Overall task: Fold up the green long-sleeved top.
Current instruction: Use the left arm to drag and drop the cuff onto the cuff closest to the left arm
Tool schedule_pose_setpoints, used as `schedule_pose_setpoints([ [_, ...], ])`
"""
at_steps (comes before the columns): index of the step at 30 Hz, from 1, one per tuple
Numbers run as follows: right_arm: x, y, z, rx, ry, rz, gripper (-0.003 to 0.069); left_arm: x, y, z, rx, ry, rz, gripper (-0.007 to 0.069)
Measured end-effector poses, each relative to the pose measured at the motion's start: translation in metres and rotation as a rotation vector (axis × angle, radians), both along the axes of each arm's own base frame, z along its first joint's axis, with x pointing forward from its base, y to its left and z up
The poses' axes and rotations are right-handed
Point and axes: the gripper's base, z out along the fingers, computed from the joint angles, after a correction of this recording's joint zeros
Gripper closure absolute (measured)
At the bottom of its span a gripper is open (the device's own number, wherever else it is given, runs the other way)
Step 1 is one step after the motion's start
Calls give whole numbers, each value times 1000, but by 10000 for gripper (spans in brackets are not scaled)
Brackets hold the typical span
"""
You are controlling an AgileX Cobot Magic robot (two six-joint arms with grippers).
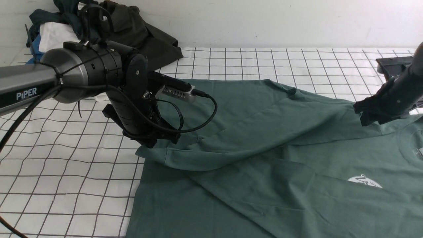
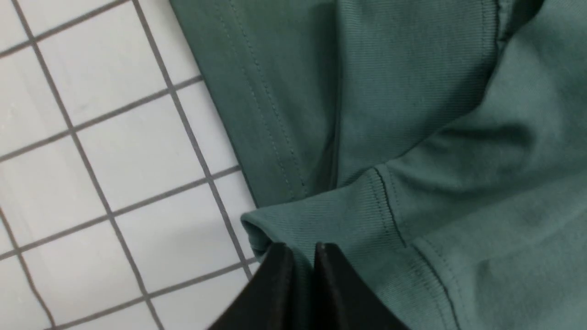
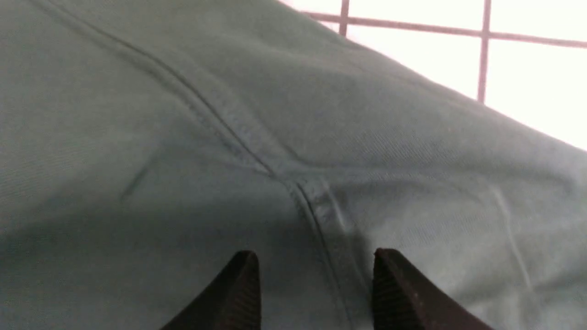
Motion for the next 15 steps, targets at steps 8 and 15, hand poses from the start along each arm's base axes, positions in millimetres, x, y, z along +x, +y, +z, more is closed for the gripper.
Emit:
schedule_pose_setpoints([
  [8,4,-2,-2,-64,14,68,622,0,0,0,0,0,0,580],
  [15,14,-10,27,-172,9,113,659,1,0,0,-5,-11,0,580],
])
